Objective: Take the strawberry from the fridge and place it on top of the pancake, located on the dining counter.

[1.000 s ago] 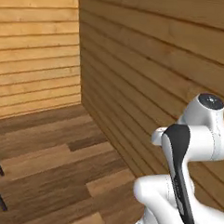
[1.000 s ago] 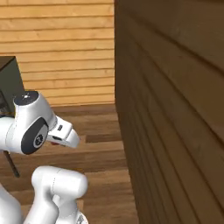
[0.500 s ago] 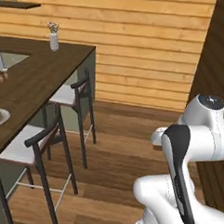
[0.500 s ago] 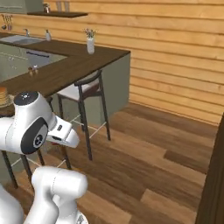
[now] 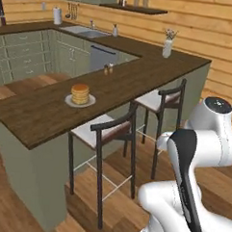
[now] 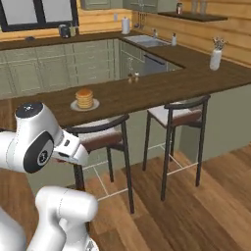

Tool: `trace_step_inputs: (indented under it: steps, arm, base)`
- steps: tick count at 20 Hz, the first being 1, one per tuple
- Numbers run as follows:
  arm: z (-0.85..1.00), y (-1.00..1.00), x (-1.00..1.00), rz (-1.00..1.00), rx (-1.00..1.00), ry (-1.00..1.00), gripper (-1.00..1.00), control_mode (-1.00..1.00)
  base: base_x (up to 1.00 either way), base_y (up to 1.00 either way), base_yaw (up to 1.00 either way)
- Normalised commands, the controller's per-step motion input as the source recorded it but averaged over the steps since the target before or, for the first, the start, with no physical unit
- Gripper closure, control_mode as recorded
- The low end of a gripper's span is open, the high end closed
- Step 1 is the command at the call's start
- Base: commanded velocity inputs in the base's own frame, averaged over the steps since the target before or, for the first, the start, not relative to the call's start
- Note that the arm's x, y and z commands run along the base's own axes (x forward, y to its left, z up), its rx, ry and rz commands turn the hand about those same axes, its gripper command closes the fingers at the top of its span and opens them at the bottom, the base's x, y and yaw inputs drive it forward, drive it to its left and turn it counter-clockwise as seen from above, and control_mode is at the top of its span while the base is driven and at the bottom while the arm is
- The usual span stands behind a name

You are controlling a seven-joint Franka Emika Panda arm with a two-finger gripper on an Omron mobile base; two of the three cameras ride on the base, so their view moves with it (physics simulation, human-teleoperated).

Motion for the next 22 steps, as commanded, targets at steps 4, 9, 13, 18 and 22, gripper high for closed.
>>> trace_step_inputs:
  steps: [4, 9, 13, 18, 22]
  arm:
    - [0.0, 0.0, 0.0, 0.0, 0.0, 0.0, 1.0, 1.0]
    - [0.0, 0.0, 0.0, 0.0, 0.0, 0.0, 1.0, 1.0]
    - [0.0, 0.0, 0.0, 0.0, 0.0, 0.0, 1.0, 1.0]
    - [0.0, 0.0, 0.0, 0.0, 0.0, 0.0, 1.0, 1.0]
    - [0.0, 0.0, 0.0, 0.0, 0.0, 0.0, 1.0, 1.0]
  base:
    - [0.51, -0.49, 0.83]
    - [0.43, -0.77, 0.72]
    - [0.5, -0.89, 0.59]
    - [0.66, -0.86, 0.45]
    - [0.71, 0.16, -0.1]
